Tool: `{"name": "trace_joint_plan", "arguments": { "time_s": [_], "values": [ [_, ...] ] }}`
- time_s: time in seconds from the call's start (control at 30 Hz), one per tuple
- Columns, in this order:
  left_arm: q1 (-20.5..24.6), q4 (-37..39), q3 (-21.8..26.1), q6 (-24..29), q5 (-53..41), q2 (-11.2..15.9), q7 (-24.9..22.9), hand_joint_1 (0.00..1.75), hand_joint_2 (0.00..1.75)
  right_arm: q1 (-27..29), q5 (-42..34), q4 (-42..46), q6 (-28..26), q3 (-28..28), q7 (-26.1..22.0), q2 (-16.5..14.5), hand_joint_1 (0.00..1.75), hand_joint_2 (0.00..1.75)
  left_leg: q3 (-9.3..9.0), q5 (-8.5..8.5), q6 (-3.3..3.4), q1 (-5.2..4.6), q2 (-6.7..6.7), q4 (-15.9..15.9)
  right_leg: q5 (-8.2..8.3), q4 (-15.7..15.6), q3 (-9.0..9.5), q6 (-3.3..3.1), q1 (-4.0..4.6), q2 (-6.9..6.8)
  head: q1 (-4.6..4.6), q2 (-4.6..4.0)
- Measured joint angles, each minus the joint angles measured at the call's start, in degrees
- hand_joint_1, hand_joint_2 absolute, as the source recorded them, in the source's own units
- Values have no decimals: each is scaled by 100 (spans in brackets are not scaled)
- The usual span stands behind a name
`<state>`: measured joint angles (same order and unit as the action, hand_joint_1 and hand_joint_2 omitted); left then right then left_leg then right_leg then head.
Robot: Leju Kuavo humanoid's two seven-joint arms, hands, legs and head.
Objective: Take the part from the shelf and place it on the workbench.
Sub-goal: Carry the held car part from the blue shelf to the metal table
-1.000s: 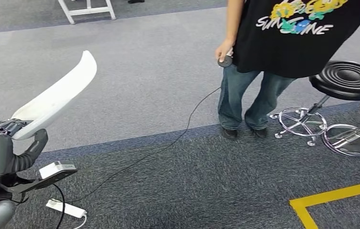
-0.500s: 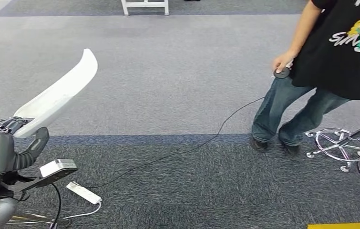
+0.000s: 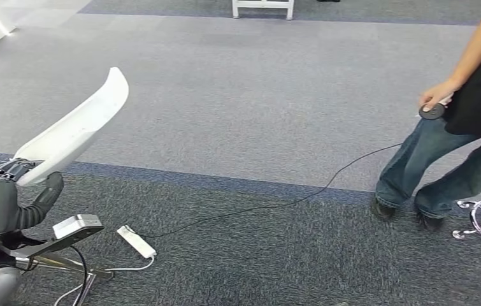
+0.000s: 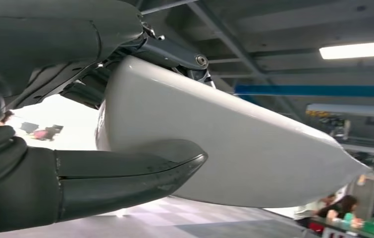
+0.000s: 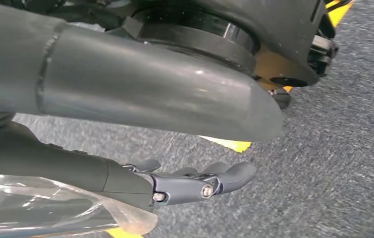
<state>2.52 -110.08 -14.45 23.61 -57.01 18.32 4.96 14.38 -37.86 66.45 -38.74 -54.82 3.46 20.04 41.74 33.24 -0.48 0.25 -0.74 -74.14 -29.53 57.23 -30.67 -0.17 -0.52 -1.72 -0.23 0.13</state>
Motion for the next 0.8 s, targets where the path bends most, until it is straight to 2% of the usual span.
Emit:
{"name": "trace_joint_plan", "arguments": {
  "time_s": [0.03,0.07,0.1,0.13,0.17,0.2,0.23,0.27,0.3,0.33,0.37,0.4,0.43,0.47,0.5,0.53,0.57,0.6,0.63,0.67,0.7,0.73,0.8],
  "values": [
    [-7,3,0,-3,-2,1,0,175,175,0,5,0,1,3,6,0,0,0,-15,-81,11,-1,18,30,-14,1,12,-4,14,-82,0,0],
    [-14,5,1,-5,-3,2,0,175,175,-2,14,0,0,9,13,0,0,0,-148,-252,33,-8,48,283,-31,1,34,-5,26,-158,-1,0],
    [-22,5,2,-4,-5,5,0,175,175,-3,24,1,-3,15,16,0,0,0,-355,-447,71,-29,155,680,-53,-1,65,-3,37,-228,1,0],
    [-26,6,2,-3,-6,10,0,175,175,-2,34,3,-5,21,19,0,0,0,-558,-579,117,-75,327,1063,-78,0,94,9,56,-299,2,0],
    [-27,7,3,-1,-6,15,1,175,175,1,42,6,-6,27,20,0,0,0,-705,-651,161,-118,475,1349,-101,0,114,28,71,-365,-1,1],
    [-26,7,3,3,-6,20,2,175,175,3,49,10,-5,31,21,0,0,0,-778,-661,196,-160,582,1509,-123,1,130,51,84,-434,0,1],
    [-27,8,4,6,-5,24,4,175,175,3,54,13,-2,34,27,0,0,0,-785,-635,217,-187,589,1543,-140,-5,143,79,93,-510,-1,1],
    [-29,7,5,7,-4,26,5,175,175,-1,61,20,1,38,36,1,0,0,-785,-643,236,-181,505,1569,-158,-14,166,107,96,-585,-4,1],
    [-32,7,6,3,-4,28,7,175,175,-9,70,27,3,42,44,1,0,0,-799,-657,255,-166,428,1602,-189,-8,183,137,92,-573,1,0],
    [-20,6,5,-5,-4,28,5,175,175,-16,79,38,5,44,51,-1,0,0,-816,-673,281,-143,353,1632,-250,60,167,167,80,-458,8,0],
    [1,5,3,-18,-5,26,4,175,175,-18,88,50,5,46,56,-1,0,0,-833,-691,306,-117,279,1661,-363,249,85,194,65,-282,21,0],
    [22,5,0,-31,-7,20,-1,175,175,-14,94,57,6,47,62,-2,0,0,-842,-702,322,-99,211,1672,-516,559,-72,217,44,-74,35,0],
    [40,6,-3,-41,-7,14,-5,175,175,-5,99,63,5,48,68,-1,0,0,-840,-706,334,-90,130,1671,-683,965,-286,235,30,66,45,0],
    [42,7,-5,-48,-8,8,-8,175,175,5,105,64,3,48,75,1,0,0,-839,-706,338,-86,53,1670,-811,1347,-502,249,23,125,51,0],
    [33,8,-6,-48,-8,4,-10,175,175,12,115,63,2,49,81,2,0,0,-842,-705,337,-81,-26,1669,-841,1590,-666,263,19,146,50,0],
    [24,9,-6,-47,-8,2,-10,175,175,17,127,63,2,48,82,2,0,0,-846,-703,334,-74,-109,1665,-749,1623,-737,275,13,158,49,0],
    [18,9,-7,-46,-8,-1,-9,175,175,18,139,63,2,48,81,2,0,0,-851,-699,325,-64,-190,1658,-553,1424,-696,286,0,180,48,0],
    [19,10,-7,-46,-8,-4,-9,175,175,18,149,63,3,47,80,2,0,0,-854,-689,308,-52,-274,1643,-298,1061,-574,301,-22,246,47,0],
    [25,9,-8,-46,-7,-7,-9,175,175,19,154,63,4,46,80,2,0,0,-847,-674,281,-47,-354,1618,-111,676,-424,316,-49,383,49,0],
    [33,9,-9,-46,-6,-9,-8,175,175,18,157,63,6,48,80,2,0,0,-829,-660,248,-43,-429,1586,-2,367,-283,310,-73,508,47,0],
    [40,8,-9,-44,-3,-11,-5,175,175,16,158,63,10,50,81,2,0,0,-805,-656,208,-38,-498,1565,35,183,-192,288,-85,598,47,0],
    [41,8,-10,-43,0,-12,-3,175,175,13,160,63,16,53,83,2,0,0,-779,-664,167,-31,-566,1556,9,125,-149,249,-80,629,48,0],
    [33,8,-10,-39,9,-14,2,175,175,-1,163,65,31,63,85,1,0,0,-748,-685,98,-7,-661,1561,26,96,-116,152,-68,497,50,0]
  ]
}}
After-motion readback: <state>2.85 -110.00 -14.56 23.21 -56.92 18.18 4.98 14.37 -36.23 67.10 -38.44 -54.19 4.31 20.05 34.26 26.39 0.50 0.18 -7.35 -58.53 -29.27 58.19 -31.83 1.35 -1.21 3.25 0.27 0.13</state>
